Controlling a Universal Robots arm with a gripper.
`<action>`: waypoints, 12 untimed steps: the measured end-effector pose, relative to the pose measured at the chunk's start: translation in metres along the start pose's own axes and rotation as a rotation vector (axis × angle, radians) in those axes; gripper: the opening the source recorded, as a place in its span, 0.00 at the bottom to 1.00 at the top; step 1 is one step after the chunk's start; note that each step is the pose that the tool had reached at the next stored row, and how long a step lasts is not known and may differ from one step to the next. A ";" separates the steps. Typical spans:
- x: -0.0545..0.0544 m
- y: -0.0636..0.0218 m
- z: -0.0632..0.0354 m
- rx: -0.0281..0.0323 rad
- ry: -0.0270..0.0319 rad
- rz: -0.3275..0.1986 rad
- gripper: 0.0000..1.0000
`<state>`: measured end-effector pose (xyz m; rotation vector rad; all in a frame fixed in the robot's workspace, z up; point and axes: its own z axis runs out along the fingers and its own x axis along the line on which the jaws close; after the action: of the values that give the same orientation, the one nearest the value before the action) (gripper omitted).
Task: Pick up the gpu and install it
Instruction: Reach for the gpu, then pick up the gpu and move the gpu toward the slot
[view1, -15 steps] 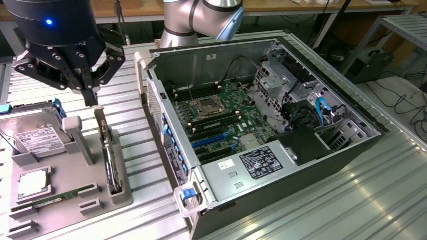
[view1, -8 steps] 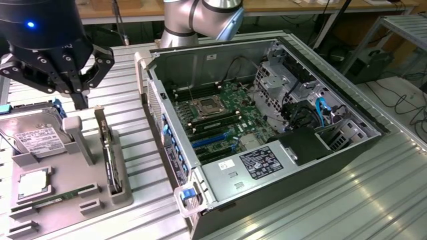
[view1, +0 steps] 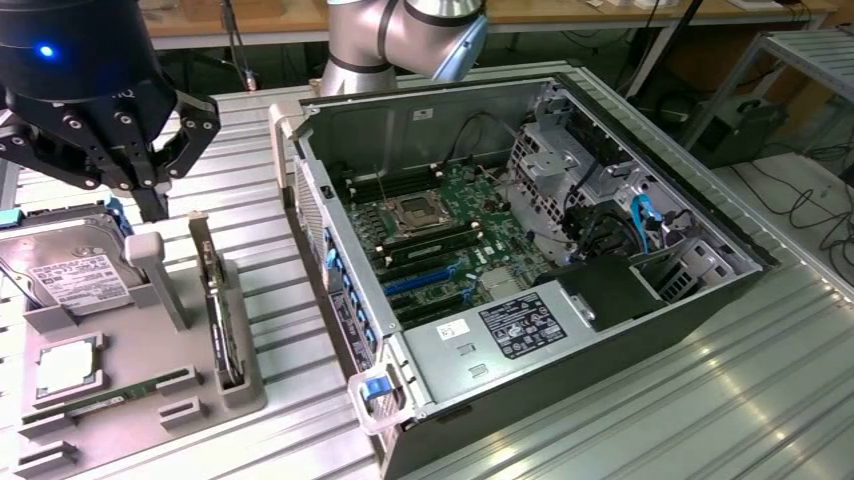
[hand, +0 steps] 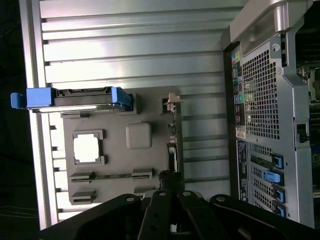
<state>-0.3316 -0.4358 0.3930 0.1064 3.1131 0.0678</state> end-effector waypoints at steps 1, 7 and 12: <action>0.000 0.0000 0.0000 0.0000 0.0000 0.000 0.11; 0.000 0.0000 0.0000 0.0000 0.0001 0.000 0.11; 0.000 0.0000 0.0000 0.0000 0.0000 0.000 0.24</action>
<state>-0.3316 -0.4358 0.3930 0.1065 3.1131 0.0678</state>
